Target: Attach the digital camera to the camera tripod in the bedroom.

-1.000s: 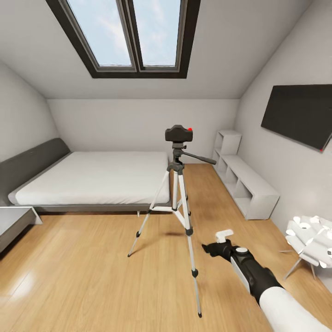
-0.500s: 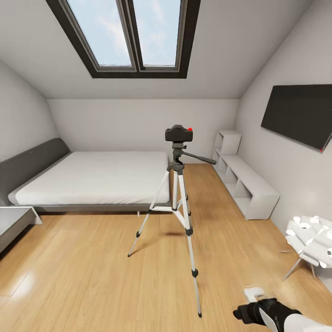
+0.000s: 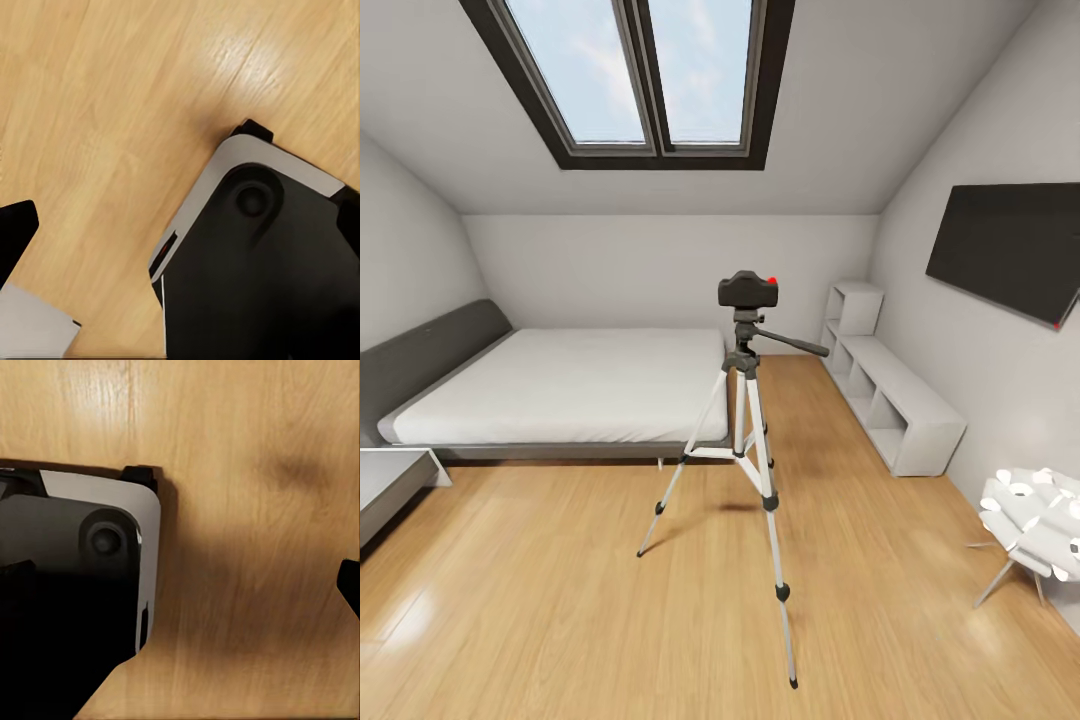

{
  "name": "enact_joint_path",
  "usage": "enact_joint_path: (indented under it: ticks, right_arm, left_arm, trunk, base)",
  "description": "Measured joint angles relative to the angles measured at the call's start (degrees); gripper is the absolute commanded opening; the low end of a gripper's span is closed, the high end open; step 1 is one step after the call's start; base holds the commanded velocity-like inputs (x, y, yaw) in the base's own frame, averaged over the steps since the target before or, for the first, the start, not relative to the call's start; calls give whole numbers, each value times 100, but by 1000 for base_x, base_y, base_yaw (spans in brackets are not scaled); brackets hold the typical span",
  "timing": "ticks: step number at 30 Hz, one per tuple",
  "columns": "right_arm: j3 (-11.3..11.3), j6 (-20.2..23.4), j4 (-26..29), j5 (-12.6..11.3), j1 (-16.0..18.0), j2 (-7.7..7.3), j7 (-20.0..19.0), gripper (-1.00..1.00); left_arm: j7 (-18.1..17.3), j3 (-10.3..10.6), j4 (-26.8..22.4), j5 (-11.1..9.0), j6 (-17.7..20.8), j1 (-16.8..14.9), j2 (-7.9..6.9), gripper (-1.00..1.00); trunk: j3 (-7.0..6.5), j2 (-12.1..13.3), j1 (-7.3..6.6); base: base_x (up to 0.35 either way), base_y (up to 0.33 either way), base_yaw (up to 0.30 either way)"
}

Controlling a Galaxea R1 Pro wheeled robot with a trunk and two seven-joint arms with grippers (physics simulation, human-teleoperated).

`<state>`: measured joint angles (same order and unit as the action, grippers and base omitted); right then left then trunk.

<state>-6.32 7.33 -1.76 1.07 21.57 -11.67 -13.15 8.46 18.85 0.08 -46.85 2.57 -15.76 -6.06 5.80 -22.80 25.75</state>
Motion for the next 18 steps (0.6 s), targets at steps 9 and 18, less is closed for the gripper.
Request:
enact_joint_path:
  ticks: [9,18]
  right_arm:
    - [0,-299,-13,-4,-292,-19,3,100]
    - [0,-491,-18,-22,-325,29,6,100]
  left_arm:
    - [0,1,-1,-24,-19,80,20,100]
    - [-2,1,-11,-13,-36,87,101,100]
  trunk:
    - [0,0,0]
    - [0,0,0]
  base:
    - [0,0,0]
    - [0,0,0]
